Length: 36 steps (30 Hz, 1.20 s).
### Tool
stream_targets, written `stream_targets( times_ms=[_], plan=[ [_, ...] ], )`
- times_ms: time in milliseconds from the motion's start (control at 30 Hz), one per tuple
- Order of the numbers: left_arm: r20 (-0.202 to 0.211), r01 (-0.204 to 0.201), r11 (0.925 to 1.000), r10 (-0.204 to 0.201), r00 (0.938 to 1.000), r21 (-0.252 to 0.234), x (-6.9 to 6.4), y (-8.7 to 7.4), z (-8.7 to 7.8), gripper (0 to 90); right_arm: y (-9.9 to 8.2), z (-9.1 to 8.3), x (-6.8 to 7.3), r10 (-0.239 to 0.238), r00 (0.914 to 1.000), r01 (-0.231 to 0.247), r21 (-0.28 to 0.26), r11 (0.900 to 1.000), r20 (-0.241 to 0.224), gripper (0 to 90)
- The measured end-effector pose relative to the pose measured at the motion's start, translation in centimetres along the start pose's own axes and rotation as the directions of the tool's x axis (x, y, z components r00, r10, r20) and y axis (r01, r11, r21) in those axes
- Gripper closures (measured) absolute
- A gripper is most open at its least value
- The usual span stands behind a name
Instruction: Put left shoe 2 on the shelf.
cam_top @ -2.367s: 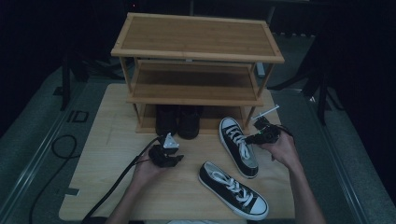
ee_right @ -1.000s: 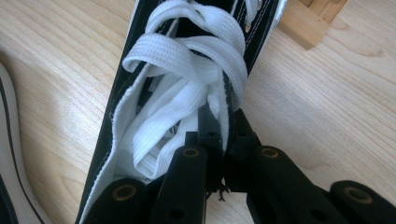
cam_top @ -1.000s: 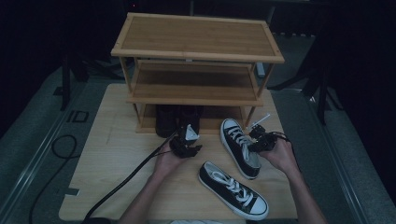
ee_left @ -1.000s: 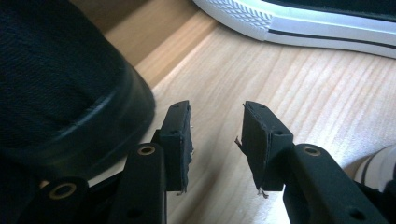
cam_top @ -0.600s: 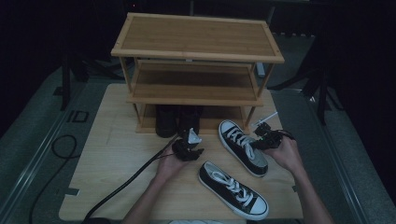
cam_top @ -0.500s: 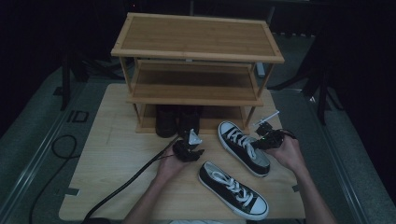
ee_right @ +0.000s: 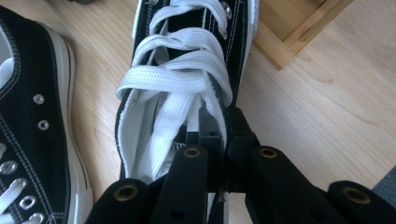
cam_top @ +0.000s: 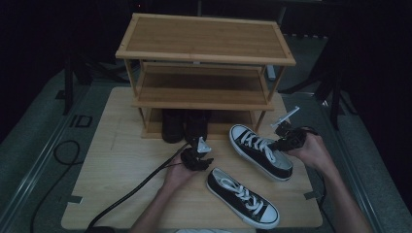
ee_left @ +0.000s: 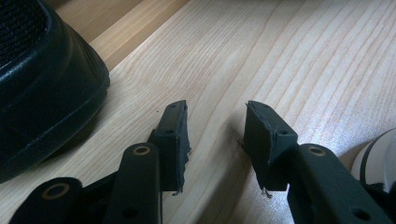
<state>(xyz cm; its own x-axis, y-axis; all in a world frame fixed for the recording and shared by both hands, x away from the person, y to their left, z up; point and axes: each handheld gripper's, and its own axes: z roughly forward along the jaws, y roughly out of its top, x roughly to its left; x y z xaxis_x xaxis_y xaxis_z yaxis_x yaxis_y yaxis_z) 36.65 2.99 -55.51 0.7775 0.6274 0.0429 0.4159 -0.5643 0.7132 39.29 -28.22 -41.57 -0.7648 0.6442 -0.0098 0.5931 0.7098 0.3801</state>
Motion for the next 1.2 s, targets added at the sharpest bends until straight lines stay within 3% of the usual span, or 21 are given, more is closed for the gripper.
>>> stream_targets(
  times_ms=[300, 1200],
  plan=[
    [0.032, 0.041, 0.9987, -0.040, 0.9987, -0.031, 0.0, -0.3, 0.3, 58.7, 1.0, -2.2, 0.3, -0.042, 0.9988, 0.042, -0.006, 0.9991, -0.025, 88.4],
    [0.040, 0.036, 0.9985, -0.034, 0.9986, -0.040, 0.1, -0.5, 0.3, 57.7, 4.7, -5.7, 2.2, -0.122, 0.9901, 0.118, -0.065, 0.9909, -0.069, 88.4]
  ],
)
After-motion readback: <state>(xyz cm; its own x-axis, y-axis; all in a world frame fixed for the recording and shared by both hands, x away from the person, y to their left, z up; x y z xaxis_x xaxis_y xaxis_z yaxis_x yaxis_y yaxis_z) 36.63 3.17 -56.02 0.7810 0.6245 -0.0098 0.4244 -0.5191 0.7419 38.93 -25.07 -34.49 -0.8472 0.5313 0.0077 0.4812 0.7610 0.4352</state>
